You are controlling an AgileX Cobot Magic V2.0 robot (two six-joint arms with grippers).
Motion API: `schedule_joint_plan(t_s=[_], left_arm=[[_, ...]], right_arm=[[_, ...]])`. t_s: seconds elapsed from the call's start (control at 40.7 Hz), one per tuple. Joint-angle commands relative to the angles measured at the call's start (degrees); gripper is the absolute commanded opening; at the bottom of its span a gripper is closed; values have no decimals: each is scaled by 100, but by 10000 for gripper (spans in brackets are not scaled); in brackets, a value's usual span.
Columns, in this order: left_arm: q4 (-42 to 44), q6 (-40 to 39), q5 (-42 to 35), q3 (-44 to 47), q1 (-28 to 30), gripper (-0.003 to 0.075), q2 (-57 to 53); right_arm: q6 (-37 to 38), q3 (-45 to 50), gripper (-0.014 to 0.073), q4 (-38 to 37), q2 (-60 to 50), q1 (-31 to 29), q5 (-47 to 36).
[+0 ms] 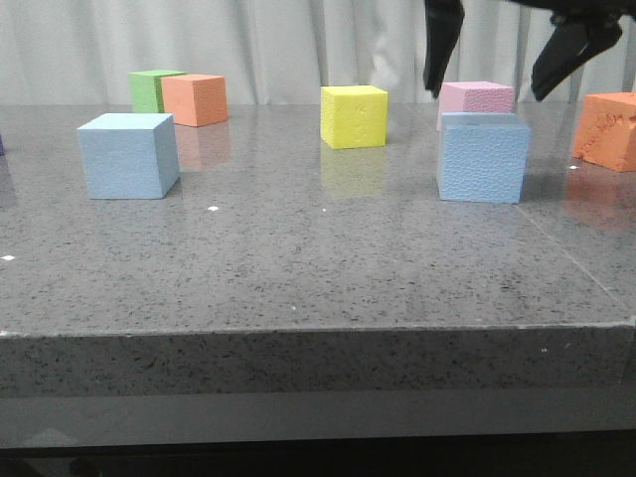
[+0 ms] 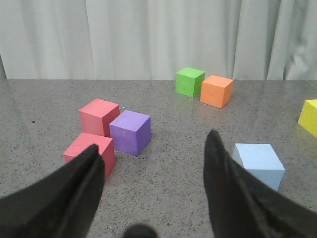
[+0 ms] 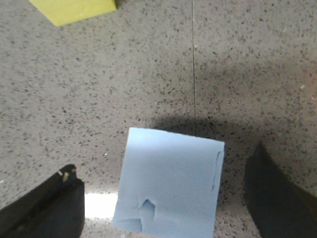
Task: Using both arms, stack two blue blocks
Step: 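Move the right gripper down over the light blue cube nearer the pink cube, then grasp the light blue cube with the right gripper and set it down centrally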
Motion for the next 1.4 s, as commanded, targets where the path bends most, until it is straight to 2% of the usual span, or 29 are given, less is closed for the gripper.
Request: schedule_joint_plan(t_s=[0.0,0.295,0.515,0.614,0.957,1.08,1.178,1.375], left_arm=[[3,-21,-446,-154,-23,438,87],[3,-21,-446,-154,-23,438,87],[3,-21,-446,-154,-23,438,87],[3,-21,-446,-154,-23,438,87],[3,-21,-438,-154,-23,438,87],[3,-21,-438,-154,-23,438,87],[3,-21,-438,-154,-23,438,87],[3,-21,-438,-154,-23,438,87]], right_arm=[[153,-197,643,-253,-36,-45,-298],[409,-197,638,-243,506,-39,-267],[409,-197,451,-227,407,-35,-327],[402,-228,412,-194,272,2,-246],[427,-700,412,-321,220,939,-69],[841,-1230,412,-864,559,1313,248],[1425,-1669,412,-1266,928,1471,686],[1501,-1996,412,-1286,1388,1514,580]])
